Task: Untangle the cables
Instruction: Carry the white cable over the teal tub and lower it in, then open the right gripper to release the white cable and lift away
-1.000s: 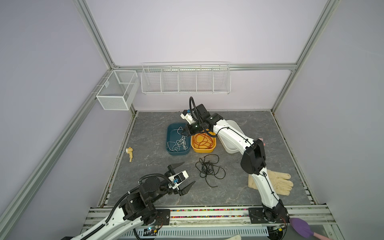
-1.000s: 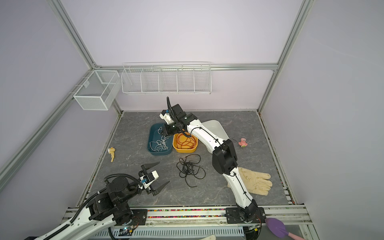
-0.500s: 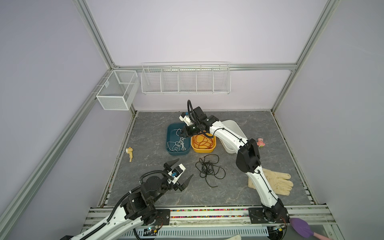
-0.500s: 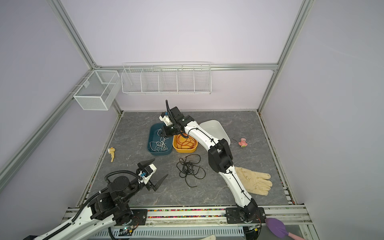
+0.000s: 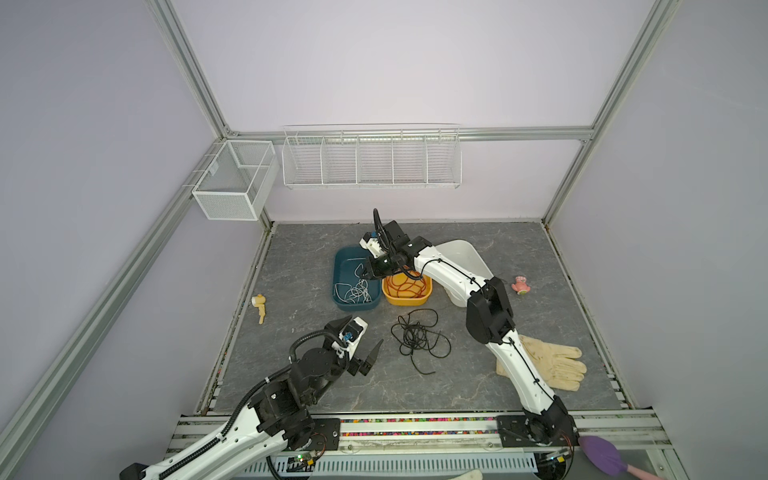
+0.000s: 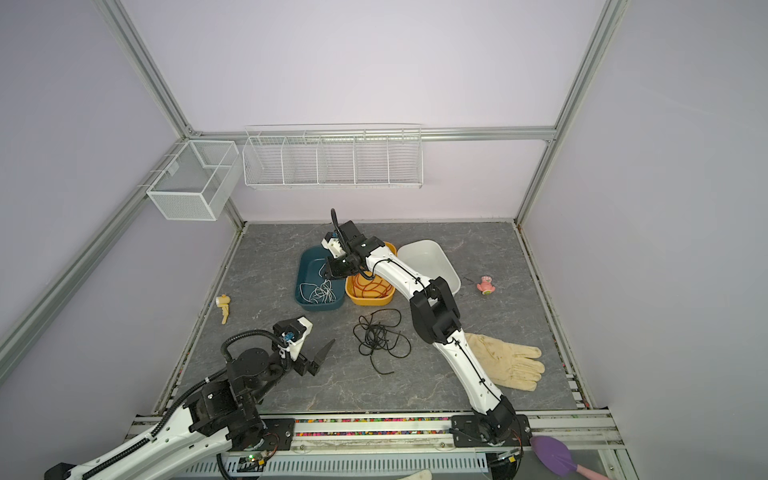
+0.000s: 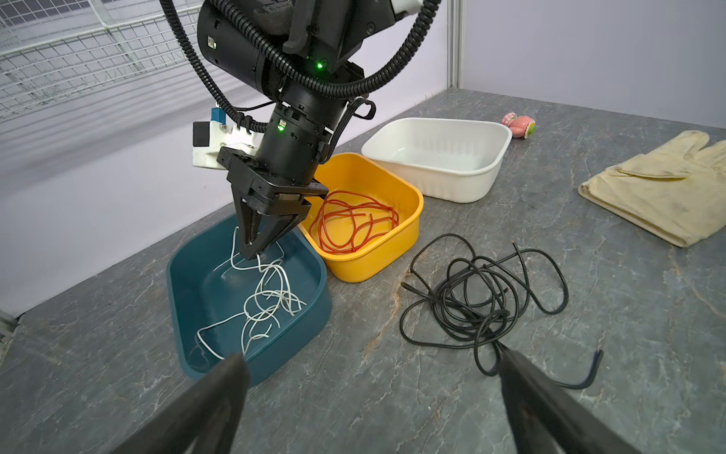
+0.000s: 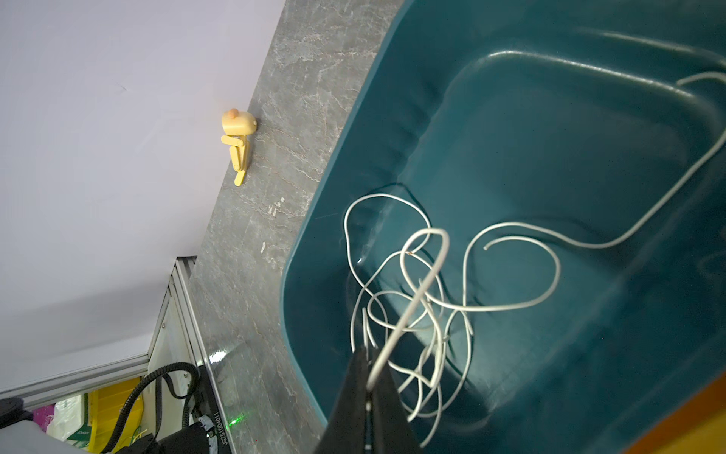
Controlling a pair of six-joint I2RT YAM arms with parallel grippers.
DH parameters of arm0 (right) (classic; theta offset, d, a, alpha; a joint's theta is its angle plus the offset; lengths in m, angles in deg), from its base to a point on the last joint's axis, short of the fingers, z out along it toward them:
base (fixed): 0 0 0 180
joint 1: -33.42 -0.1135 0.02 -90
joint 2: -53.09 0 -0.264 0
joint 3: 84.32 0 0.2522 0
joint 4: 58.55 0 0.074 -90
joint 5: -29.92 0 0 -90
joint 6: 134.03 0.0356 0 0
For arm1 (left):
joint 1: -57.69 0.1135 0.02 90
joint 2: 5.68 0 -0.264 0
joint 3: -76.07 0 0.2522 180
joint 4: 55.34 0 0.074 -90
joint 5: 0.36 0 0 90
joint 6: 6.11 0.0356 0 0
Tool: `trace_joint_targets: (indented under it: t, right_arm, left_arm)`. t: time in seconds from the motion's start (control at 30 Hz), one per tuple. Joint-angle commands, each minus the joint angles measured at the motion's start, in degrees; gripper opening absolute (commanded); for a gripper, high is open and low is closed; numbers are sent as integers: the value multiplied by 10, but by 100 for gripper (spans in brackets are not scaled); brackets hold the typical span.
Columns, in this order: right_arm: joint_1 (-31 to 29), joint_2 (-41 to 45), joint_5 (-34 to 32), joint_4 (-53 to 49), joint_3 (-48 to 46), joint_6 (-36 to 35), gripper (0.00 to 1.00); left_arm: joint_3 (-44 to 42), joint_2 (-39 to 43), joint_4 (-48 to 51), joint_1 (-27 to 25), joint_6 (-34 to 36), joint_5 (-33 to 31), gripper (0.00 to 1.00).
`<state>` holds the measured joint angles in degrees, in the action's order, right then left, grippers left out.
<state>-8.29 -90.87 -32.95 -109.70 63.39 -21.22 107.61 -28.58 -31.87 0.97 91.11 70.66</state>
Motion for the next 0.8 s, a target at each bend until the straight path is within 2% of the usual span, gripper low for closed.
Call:
trace_joint_targets:
  t: [0.0, 0.3, 0.6, 0.77]
  right_arm:
    - [3, -16, -16, -1, 16, 5, 8]
    - [3, -21, -39, -17, 17, -10, 14]
    - [3, 6, -53, -27, 14, -21, 25]
    - [3, 27, -57, -30, 9, -27, 28]
  left_arm:
    - [11, -4, -3, 4, -24, -11, 99]
    - [9, -10, -4, 12, -23, 5, 99]
    - [11, -15, -3, 14, -26, 9, 99]
    - [12, -16, -2, 16, -26, 14, 99]
